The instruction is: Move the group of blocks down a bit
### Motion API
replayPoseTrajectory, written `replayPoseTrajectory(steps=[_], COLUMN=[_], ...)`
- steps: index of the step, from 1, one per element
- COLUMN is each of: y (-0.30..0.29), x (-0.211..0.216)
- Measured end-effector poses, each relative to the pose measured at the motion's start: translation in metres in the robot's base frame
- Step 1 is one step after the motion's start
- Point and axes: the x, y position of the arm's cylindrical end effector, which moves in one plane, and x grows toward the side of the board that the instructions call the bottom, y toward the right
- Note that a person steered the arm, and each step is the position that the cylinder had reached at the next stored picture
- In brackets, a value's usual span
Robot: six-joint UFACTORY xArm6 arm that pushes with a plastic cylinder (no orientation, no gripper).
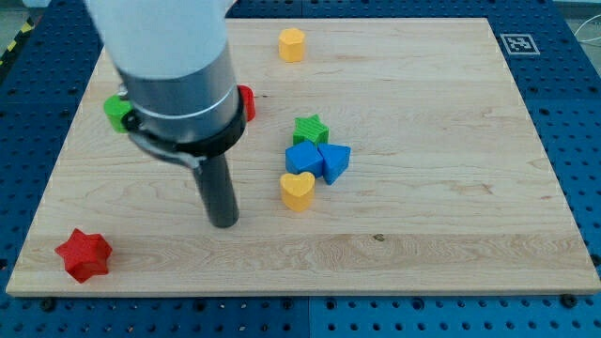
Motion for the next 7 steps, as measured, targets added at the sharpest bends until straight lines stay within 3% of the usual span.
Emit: replayPoseTrajectory(steps=[3,7], y=[0.009,0.073], x=[-0.082,-0.134])
